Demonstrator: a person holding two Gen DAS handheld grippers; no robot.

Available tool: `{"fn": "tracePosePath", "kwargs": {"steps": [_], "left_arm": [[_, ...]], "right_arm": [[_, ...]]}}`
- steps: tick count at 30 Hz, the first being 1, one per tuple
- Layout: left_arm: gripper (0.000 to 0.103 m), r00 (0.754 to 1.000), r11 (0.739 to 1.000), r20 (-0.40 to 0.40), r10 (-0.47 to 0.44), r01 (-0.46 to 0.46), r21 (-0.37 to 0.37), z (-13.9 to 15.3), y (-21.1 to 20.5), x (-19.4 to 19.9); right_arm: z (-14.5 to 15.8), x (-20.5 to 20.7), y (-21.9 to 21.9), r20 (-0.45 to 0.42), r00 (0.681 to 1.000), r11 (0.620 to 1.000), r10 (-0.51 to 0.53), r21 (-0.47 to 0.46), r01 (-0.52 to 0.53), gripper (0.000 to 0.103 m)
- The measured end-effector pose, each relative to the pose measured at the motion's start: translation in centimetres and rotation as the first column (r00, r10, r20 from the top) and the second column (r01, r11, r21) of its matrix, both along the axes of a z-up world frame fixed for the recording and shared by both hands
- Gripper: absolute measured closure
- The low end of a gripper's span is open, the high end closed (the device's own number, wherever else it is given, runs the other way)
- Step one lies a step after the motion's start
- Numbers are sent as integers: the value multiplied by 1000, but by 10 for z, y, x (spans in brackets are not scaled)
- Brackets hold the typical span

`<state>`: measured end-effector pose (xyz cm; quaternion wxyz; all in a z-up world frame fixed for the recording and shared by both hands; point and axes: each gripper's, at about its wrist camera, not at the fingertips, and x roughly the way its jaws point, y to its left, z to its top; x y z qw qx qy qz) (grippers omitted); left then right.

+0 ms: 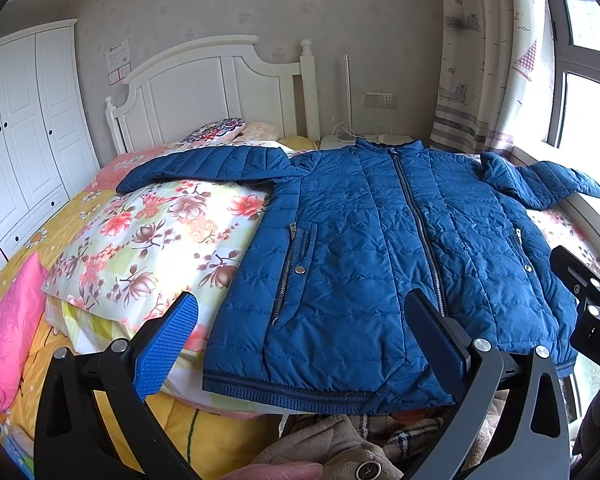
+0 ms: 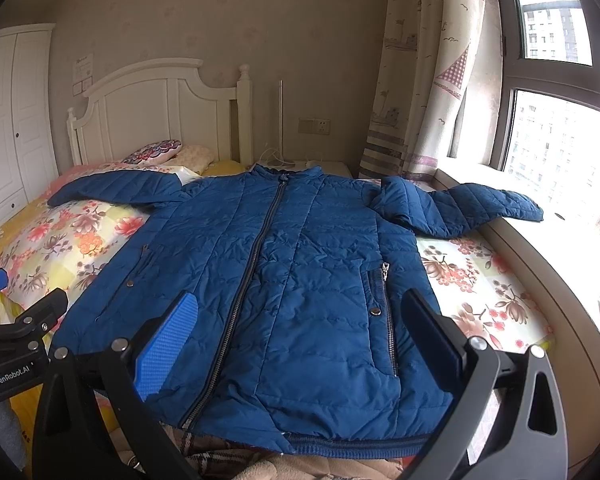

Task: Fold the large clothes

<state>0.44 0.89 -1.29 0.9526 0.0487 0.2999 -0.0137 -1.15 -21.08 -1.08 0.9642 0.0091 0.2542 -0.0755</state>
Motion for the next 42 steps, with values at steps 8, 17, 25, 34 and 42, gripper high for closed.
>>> {"fn": "tracePosePath", "kwargs": {"steps": [8,17,25,34,42], "left_arm": [[4,1000,1000,-2,-1,1,0,0,-1,0],[4,999,1000,-41,13,-12,5,-10,-3,9],[4,976,998,-214,38,-46,-34,-46,2,143],[4,968,997,-250,-17,-2,-78,-65,-27,308],[4,937,989,-321,-137,112,-96,-106,-49,355]], "right_arm": [[0,0,0,-1,1000,1000,0,1,0,2],[-7,9,-6,-13,1000,1000,-9,18,9,2],[-35,103,-102,-119,988,965,-98,230,124,2],[-65,218,-281,-239,862,815,-447,289,502,4],[-102,276,-403,-285,783,718,-552,315,621,14]]}}
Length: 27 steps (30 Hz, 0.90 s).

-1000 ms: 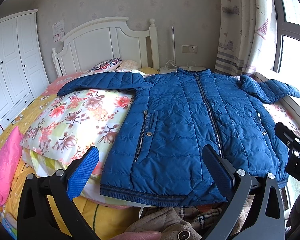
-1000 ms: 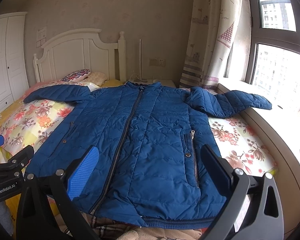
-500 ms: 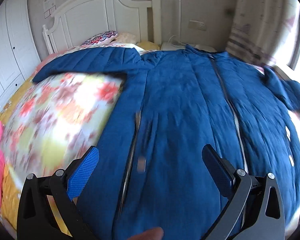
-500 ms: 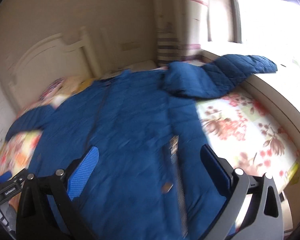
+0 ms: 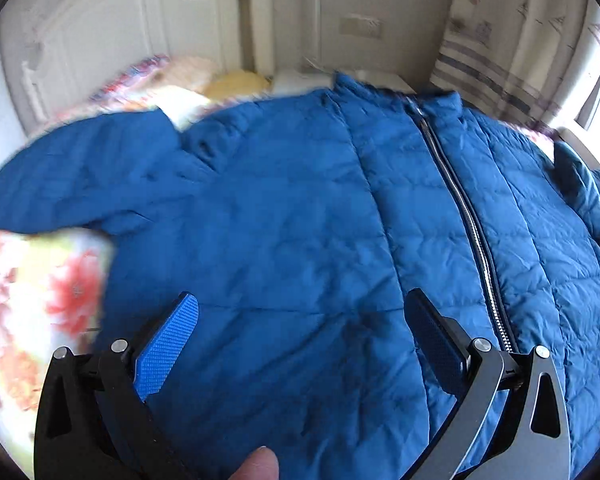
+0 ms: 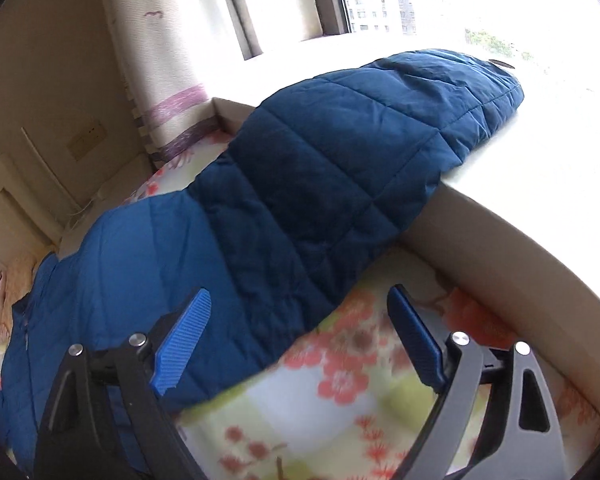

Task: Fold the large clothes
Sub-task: 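Grasp the jacket sleeve cuff with the right gripper and lift it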

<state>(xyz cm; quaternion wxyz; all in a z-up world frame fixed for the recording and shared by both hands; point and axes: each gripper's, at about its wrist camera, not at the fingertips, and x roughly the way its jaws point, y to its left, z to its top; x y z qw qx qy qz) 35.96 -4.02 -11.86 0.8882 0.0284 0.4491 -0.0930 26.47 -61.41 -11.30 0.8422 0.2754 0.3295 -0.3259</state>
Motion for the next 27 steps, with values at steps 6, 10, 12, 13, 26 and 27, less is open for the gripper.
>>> {"fn": "tracePosePath", "kwargs": {"steps": [6,10,12,13,26,27], "left_arm": [[4,1000,999,-1,-19,19,-26,-11,2,3],[4,1000,999,-11,-21,22,27,-14,-6,7],[4,1000,999,-15,-22,23,25,-14,-6,11],[4,1000,999,-18,-23,24,24,-14,-5,12],[4,1000,980,-1,-18,17,-199,-7,25,11],[4,1000,979,-1,-18,18,-201,-7,25,11]], "right_arm": [[-22,22,-40,56,998,994,1,106,-7,64],[10,19,-19,134,991,999,30,-47,-24,92],[41,27,14,151,982,976,114,-202,-83,93],[54,32,31,159,972,960,173,-250,-130,93],[-13,127,312,-112,485,489,867,11,-872,80],[-18,124,310,-111,481,486,870,25,-874,73]]}}
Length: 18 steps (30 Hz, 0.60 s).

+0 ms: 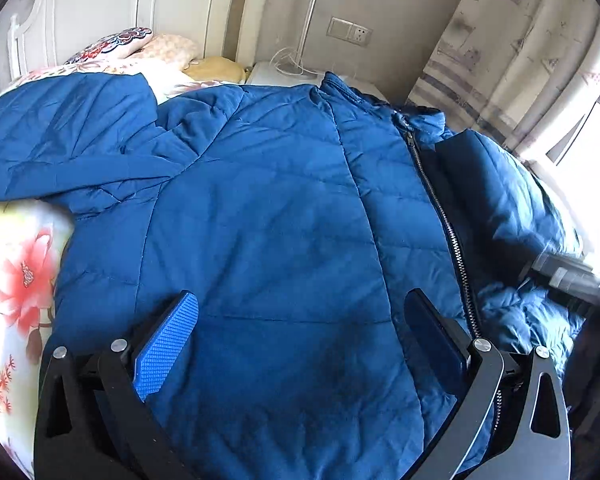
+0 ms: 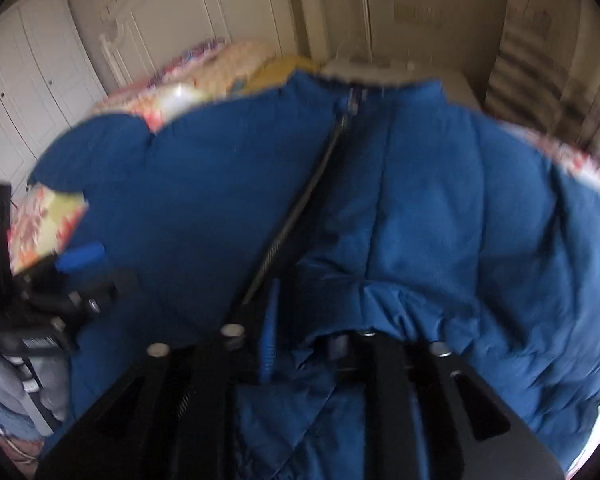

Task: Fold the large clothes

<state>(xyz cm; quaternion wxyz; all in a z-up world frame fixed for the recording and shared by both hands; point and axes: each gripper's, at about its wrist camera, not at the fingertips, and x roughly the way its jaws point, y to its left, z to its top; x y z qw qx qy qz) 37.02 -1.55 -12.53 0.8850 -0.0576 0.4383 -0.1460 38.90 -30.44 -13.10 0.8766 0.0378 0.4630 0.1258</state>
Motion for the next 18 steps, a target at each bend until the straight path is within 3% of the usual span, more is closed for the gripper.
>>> {"fn": "tracePosePath", "kwargs": {"steps": [2,3,4,7,10,12,14,17,18], "left_arm": [[4,1000,1000,3,-1,1,12,0,-2,-1],[4,1000,1000,3,-1,1,16,0,-3,-1],[4,1000,1000,4,0,0,18,0,-4,-1],[4,1000,1000,14,11,-11,3,1,-2,-3],[4,1000,1000,12,11,-11,11,1,-3,-3],[4,1000,999,12,7,-8,37,1,-7,-3],[4,1000,999,15,5,-6,43,0,-7,-4],[4,1000,1000,14,6,-6,30,0,-4,-4],[4,1000,1000,15,6,-7,28,0,-4,-4]], "right_arm": [[5,-16,-15,9,1000,997,0,71,-1,53],[11,-27,-24,17,1000,993,-5,115,3,38],[18,-39,-34,33,999,989,-21,147,16,34],[42,-83,-67,119,989,984,-93,165,73,38],[46,-111,-123,174,945,949,-275,204,239,48],[37,-113,-175,126,901,875,-415,325,358,48],[23,-108,-209,73,872,823,-484,378,425,46],[2,-91,-232,-6,879,804,-477,401,439,46],[0,-86,-234,-19,879,795,-476,417,440,52]]}}
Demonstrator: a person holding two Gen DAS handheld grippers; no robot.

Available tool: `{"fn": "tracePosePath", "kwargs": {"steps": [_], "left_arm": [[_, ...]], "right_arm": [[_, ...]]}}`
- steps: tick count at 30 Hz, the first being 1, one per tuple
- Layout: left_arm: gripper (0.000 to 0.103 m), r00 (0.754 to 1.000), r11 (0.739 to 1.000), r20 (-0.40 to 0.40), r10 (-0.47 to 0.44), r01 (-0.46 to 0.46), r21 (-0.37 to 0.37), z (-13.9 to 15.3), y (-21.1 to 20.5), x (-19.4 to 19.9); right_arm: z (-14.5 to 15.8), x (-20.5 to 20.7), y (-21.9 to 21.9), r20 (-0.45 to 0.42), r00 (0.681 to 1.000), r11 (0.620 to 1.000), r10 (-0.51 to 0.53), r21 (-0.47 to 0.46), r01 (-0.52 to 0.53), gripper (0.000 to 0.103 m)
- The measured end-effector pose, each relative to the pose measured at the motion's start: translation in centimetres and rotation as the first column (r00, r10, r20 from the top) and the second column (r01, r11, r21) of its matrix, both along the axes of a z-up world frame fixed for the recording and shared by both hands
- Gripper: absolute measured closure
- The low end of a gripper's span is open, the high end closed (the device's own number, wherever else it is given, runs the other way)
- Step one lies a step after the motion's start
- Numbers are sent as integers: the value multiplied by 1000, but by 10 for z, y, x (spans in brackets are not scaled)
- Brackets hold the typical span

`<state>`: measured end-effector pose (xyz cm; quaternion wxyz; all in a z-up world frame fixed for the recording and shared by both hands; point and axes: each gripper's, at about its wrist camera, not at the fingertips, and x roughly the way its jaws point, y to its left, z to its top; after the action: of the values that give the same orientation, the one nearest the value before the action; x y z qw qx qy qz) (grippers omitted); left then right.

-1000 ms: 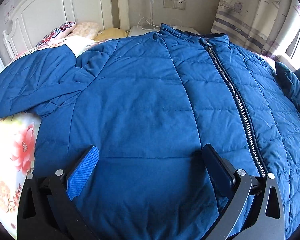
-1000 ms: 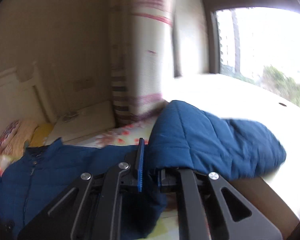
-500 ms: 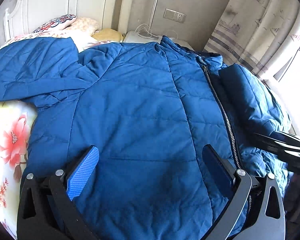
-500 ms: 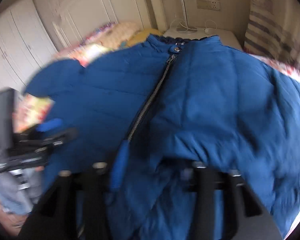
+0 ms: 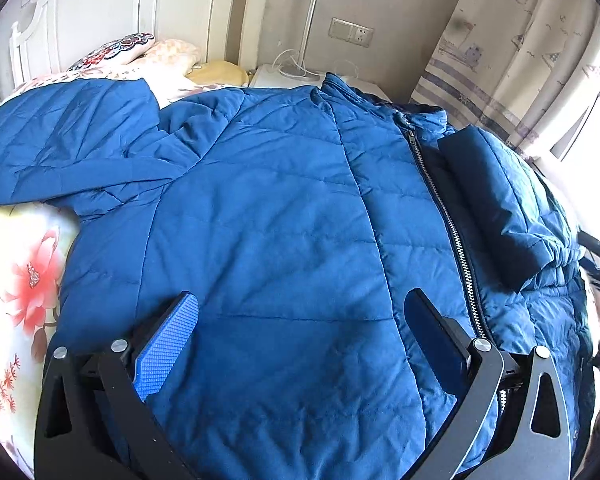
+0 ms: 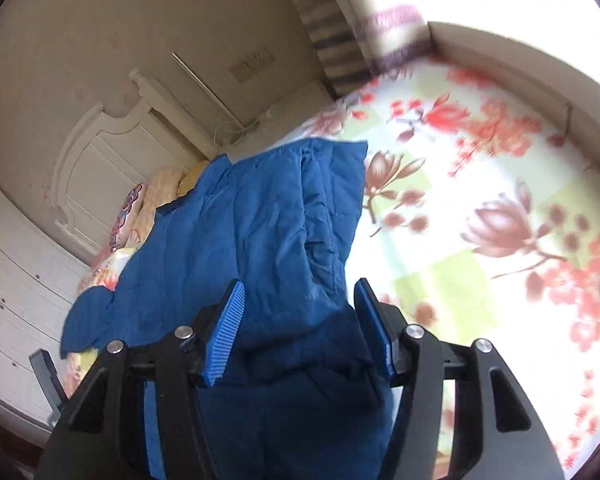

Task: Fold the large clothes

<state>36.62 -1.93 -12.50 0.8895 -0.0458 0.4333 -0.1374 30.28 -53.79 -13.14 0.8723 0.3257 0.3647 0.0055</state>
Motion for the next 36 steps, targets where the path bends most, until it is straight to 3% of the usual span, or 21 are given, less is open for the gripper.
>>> {"fn": "tracePosePath", "kwargs": {"steps": [1,2,5,8,11,12,13,14,16,19,21,22,24,25,28,30,31,36], "left_arm": [[4,1000,1000,3,4,-4,-2,0,1,0],[4,1000,1000,9,14,-14,-2,1,2,-1],[4,1000,1000,18,26,-25,-13,2,5,-3],[4,1000,1000,15,18,-18,-8,2,3,-2],[4,1000,1000,21,20,-19,-16,2,4,-4],[4,1000,999,22,21,-20,-25,3,6,-4],[4,1000,999,20,23,-23,-41,3,8,-4],[4,1000,998,19,25,-24,-54,3,10,-4],[4,999,995,19,29,-28,-91,3,15,-5],[4,999,989,22,25,-22,-147,6,22,-5],[4,999,979,31,17,-11,-205,9,27,-6],[4,1000,962,28,5,3,-273,12,31,-5],[4,1000,913,-5,-22,18,-408,14,38,2],[4,998,865,-48,-40,11,-501,14,41,10],[4,983,747,-155,-94,-34,-664,9,38,33],[4,964,636,-220,-151,-76,-768,1,27,43],[5,953,567,-243,-183,-100,-818,-3,17,46],[5,932,382,-317,-175,-232,-895,-18,-19,54]], "right_arm": [[0,1,2,9,1000,1000,-11,3,11,72],[9,0,7,40,999,999,-33,-25,34,78],[54,-1,41,180,984,988,-1,-150,29,81],[100,20,94,268,954,976,137,-198,-85,82],[126,52,168,285,898,934,336,-228,-277,70],[131,60,190,282,869,908,408,-221,-355,54],[135,64,208,286,839,884,463,-215,-414,47],[141,64,225,296,815,865,499,-226,-448,47],[147,54,234,315,801,859,509,-244,-450,47],[143,38,203,325,834,891,445,-249,-379,47],[130,23,163,287,894,925,344,-266,-270,47],[121,17,144,258,919,934,297,-278,-224,47],[97,6,112,183,958,938,221,-309,-157,46],[84,0,101,146,970,938,195,-316,-142,46],[43,-12,83,57,984,936,168,-324,-141,46],[25,-19,82,28,987,935,159,-324,-141,46],[17,-17,85,22,988,937,150,-322,-135,46],[2,-20,77,19,992,948,125,-297,-114,46]]}}
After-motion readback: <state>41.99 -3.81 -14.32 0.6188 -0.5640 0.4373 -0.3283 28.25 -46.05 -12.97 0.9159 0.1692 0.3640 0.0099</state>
